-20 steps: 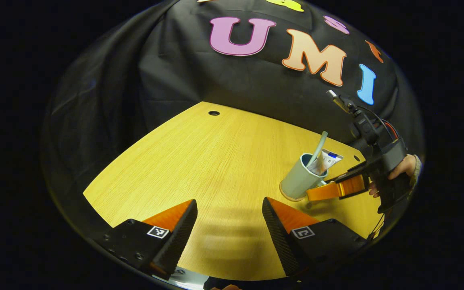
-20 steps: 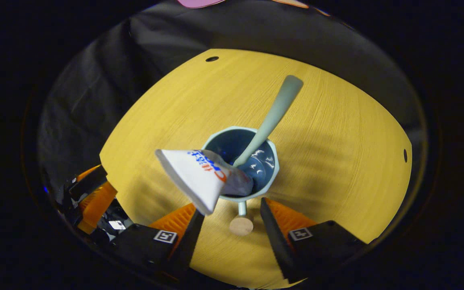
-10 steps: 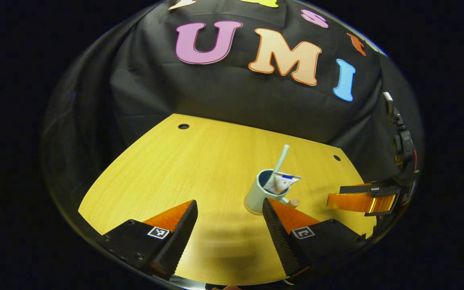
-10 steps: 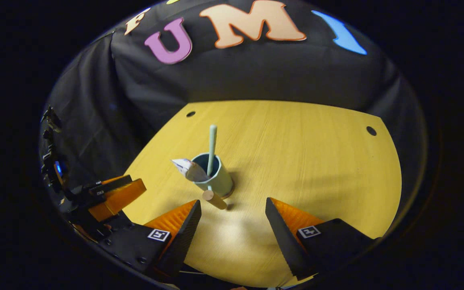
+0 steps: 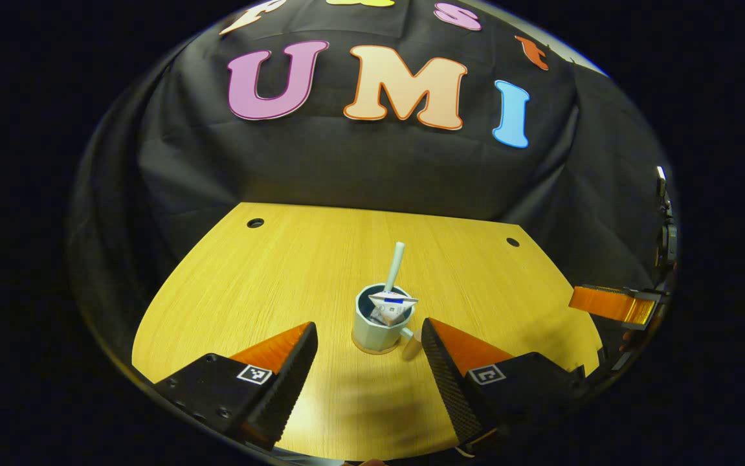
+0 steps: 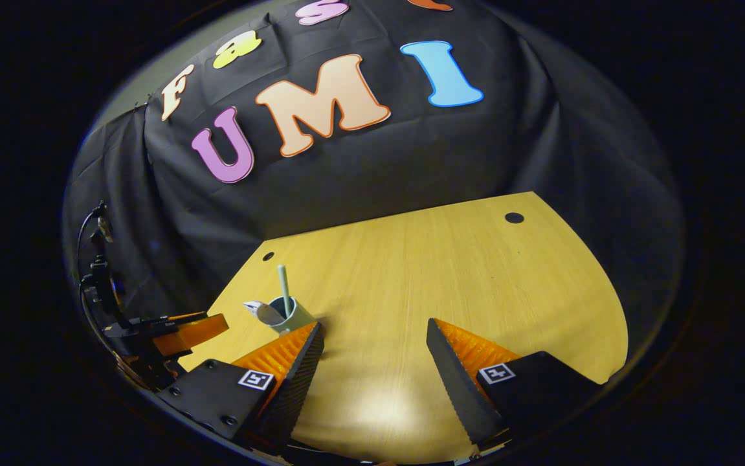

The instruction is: Put the toothbrush and toothpaste on the desktop into the cup, then pick up the cup and place it on the coaster on the desktop.

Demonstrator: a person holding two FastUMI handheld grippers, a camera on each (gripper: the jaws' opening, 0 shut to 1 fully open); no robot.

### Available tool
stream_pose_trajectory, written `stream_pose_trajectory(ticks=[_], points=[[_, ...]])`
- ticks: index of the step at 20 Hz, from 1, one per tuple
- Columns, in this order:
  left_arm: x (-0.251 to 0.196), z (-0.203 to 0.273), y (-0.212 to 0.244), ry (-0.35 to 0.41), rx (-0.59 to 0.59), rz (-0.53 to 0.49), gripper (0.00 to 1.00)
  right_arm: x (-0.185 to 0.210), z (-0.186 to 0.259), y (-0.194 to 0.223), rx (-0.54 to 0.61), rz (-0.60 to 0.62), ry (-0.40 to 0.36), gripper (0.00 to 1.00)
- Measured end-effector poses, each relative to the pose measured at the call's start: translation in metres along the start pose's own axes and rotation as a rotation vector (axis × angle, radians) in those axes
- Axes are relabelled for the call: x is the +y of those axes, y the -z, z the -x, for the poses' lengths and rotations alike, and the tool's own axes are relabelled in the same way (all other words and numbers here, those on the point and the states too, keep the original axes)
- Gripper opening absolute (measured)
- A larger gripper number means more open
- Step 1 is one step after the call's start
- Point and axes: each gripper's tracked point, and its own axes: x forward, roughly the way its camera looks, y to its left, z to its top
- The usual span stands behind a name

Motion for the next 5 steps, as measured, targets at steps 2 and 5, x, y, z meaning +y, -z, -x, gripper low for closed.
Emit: stream_pose_trajectory(ticks=[2, 5], points=[[-0.005, -0.001, 0.004, 0.011, 0.024, -0.014, 0.93, -0.006, 0.002, 0.0, -0.008, -0.008, 0.013, 0.98], [-0.014, -0.003, 0.008, 0.036, 0.042, -0.006, 0.94, -0.008, 0.003, 0.003, -0.008, 0.0, 0.022, 0.98]])
